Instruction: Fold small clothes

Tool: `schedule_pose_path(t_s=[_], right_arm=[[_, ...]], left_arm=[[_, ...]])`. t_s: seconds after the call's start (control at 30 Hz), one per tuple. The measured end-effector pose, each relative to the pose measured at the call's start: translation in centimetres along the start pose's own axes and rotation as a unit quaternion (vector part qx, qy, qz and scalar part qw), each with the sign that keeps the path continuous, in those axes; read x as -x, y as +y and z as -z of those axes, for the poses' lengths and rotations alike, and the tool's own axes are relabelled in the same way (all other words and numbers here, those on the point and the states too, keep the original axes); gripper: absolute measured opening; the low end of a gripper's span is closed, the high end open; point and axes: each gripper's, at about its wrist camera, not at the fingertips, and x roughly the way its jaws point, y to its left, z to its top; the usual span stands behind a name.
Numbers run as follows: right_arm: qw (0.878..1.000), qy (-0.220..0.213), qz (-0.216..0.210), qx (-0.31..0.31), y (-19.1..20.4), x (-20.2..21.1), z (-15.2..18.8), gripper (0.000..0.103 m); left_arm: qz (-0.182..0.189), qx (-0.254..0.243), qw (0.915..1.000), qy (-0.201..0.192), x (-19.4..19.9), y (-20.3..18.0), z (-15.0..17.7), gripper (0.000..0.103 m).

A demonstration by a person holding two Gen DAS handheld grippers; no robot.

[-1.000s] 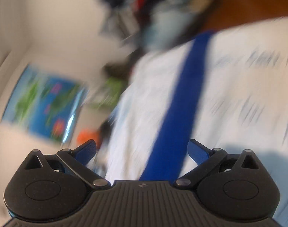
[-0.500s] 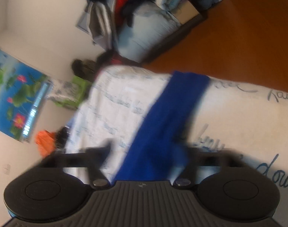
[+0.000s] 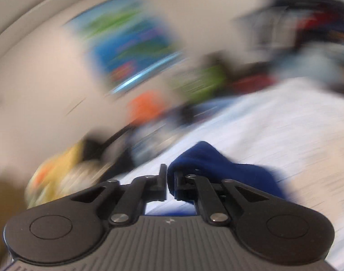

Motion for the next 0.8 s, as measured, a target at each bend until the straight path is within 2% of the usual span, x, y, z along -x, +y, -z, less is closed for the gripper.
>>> schedule_pose_path(t_s=[0.03,0.07,0.1,0.2,0.27,0.37,0.43,0.5,0.6,0.63,0.67,0.7,0.73,0.8], right_arm=[[0.997,0.044,-0.035,0.045,3.7,-1.6,2.6,0.054],[0.991,0.095,-0.048,0.086,6.8,-3.0,5.4,0.103],[0.985,0.121,-0.046,0.112,8.7,-3.7,7.9,0.103],[0.981,0.129,-0.044,0.136,10.3,-2.8,12.7,0.103],[0.983,0.116,-0.043,0.134,9.7,-1.0,14.0,0.103],[0.984,0.089,0.008,0.155,8.2,0.7,15.2,0.103],[0.987,0.098,0.034,0.125,6.8,0.6,15.2,0.103],[0.991,0.091,0.032,0.088,5.7,0.6,14.9,0.103],[0.990,0.109,0.038,0.084,5.3,-0.1,15.2,0.103],[0.989,0.114,0.038,0.084,5.2,-0.3,15.3,0.103],[0.989,0.118,0.037,0.084,5.2,-0.5,15.3,0.103],[0.989,0.120,0.036,0.084,5.2,-0.7,15.5,0.103],[0.989,0.119,0.035,0.082,5.1,-0.8,15.6,0.103],[0.989,0.118,0.032,0.076,4.8,-0.7,15.7,0.103]], left_arm=[[0.000,0.000,1.0000,0.000,0.0,0.0,0.0,0.103],[0.003,-0.001,1.0000,0.000,0.0,0.1,0.0,0.103],[0.008,-0.001,1.0000,0.001,0.1,0.2,-0.1,0.103],[0.038,0.025,0.9990,0.005,0.7,1.6,-0.7,0.103],[0.059,0.068,0.9959,0.000,1.1,2.9,-1.8,0.103],[0.094,0.149,0.9844,0.004,-0.3,4.6,-5.0,0.102],[0.110,0.169,0.9794,0.014,-2.5,4.7,-7.6,0.097],[0.111,0.175,0.9778,0.031,-5.6,4.2,-9.9,0.084],[0.126,0.183,0.9703,0.095,-10.4,3.4,-11.7,0.070],[0.108,0.170,0.9766,0.074,-10.7,2.8,-12.3,0.069],[0.096,0.149,0.9813,0.076,-11.4,2.2,-12.8,0.052],[0.081,0.119,0.9861,0.082,-12.1,1.3,-13.1,0.007],[0.065,0.092,0.9903,0.081,-12.5,0.5,-13.4,0.007],[0.054,0.056,0.9946,0.068,-12.4,-0.3,-14.0,0.006]])
